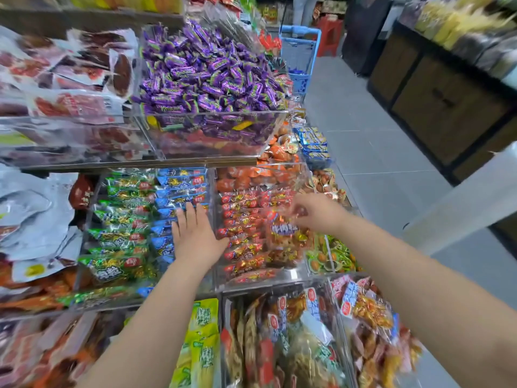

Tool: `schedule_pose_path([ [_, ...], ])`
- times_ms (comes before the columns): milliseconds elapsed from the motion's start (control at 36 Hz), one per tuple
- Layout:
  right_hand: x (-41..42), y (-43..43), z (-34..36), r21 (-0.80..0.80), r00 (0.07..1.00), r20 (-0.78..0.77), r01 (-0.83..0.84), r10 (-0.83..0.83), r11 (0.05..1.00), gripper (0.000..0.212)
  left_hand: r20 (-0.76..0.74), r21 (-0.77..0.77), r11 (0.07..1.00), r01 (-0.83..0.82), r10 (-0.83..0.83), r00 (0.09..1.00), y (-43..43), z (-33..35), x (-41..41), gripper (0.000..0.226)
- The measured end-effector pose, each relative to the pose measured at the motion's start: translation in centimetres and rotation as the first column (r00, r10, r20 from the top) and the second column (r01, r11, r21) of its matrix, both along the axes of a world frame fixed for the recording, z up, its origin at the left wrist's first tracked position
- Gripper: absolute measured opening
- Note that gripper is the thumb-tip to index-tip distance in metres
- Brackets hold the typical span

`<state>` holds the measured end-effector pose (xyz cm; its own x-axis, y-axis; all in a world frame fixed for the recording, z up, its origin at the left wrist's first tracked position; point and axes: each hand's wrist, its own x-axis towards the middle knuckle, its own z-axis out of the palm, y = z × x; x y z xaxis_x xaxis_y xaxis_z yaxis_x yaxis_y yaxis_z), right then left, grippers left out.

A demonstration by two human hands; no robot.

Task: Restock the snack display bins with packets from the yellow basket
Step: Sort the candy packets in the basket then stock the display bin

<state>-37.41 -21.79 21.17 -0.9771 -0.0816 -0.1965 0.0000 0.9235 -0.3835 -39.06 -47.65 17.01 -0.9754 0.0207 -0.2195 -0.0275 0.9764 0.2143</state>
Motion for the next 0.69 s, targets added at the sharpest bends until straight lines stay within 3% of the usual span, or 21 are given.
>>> schedule_pose_path([
  [167, 0.6, -1.9, -4.9, 0.294, 0.980, 0.194, -0.107, 0.051, 0.950, 0.017, -0.009, -0.006, 1.000, -0.020, 0.020, 1.000, 0.4, -1.1, 0.4, 0.098],
  [361, 1.5, -3.4, -10.5, 0.453, 0.992, 0.124, -0.075, 0.021, 0.889, 0.069, -0.049, -0.017, 0.998, -0.058, 0.057, 0.997, 1.0, -1.9, 0.7, 0.087],
  [444, 1.7, -3.1, -11.9, 0.473, 0.970, 0.234, -0.168, 0.061, 0.865, 0.110, -0.077, -0.045, 0.996, -0.071, 0.067, 0.995, 1.3, -2.3, 0.7, 0.085],
  [500, 1.6, -2.9, -12.3, 0.513, 0.961, 0.272, -0.192, 0.053, 0.837, 0.121, -0.091, -0.069, 0.995, -0.074, 0.067, 0.994, 1.5, -2.4, 0.7, 0.085],
  [694, 0.4, -3.6, -12.4, 0.636, 0.973, 0.221, -0.193, 0.064, 0.747, 0.116, -0.106, -0.097, 0.993, -0.072, 0.062, 0.992, 1.6, -2.7, 0.6, 0.089],
])
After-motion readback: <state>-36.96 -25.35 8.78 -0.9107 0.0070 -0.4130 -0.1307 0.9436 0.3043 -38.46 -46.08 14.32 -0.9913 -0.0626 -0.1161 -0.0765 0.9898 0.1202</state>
